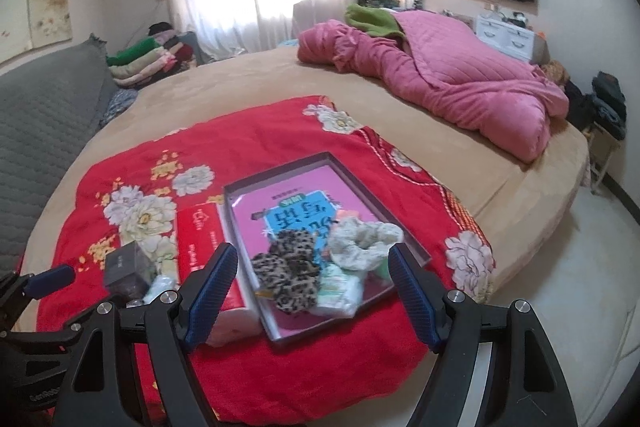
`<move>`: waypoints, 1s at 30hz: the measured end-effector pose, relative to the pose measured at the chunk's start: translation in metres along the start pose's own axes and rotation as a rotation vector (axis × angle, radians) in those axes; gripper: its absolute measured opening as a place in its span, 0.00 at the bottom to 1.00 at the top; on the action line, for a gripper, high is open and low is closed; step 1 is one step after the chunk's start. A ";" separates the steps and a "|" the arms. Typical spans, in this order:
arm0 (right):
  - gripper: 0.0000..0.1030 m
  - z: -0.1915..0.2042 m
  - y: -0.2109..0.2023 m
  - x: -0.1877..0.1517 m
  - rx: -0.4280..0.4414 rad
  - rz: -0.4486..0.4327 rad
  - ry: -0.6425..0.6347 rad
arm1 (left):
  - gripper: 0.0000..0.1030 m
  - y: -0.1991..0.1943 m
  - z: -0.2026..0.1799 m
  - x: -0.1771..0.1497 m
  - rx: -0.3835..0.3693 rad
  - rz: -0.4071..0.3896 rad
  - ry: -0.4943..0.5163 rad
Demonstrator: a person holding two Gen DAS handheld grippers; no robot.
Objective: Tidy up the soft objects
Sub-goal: 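Move both open grippers away from the tray toward the remaining soft items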
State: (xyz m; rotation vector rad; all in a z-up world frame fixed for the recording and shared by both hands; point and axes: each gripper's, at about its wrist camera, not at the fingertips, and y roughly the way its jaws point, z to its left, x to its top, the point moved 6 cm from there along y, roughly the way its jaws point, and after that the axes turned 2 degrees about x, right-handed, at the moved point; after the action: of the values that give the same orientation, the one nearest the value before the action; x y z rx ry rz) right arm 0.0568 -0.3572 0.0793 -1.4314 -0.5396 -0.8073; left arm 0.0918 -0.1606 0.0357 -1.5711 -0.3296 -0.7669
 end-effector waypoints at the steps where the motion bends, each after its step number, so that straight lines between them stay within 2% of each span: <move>1: 0.76 0.003 0.000 0.001 0.006 -0.002 -0.003 | 0.76 -0.001 0.005 -0.003 0.004 0.003 -0.008; 16: 0.76 0.063 -0.004 -0.009 0.102 0.017 -0.104 | 0.76 -0.011 0.058 -0.034 0.050 0.024 -0.085; 30: 0.77 0.101 -0.002 -0.022 0.159 0.033 -0.186 | 0.76 -0.017 0.109 -0.056 0.094 0.037 -0.175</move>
State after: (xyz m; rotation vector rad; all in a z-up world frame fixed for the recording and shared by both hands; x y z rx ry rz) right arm 0.0550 -0.2543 0.0738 -1.3717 -0.7041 -0.5943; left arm 0.0704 -0.0405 0.0147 -1.5542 -0.4565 -0.5788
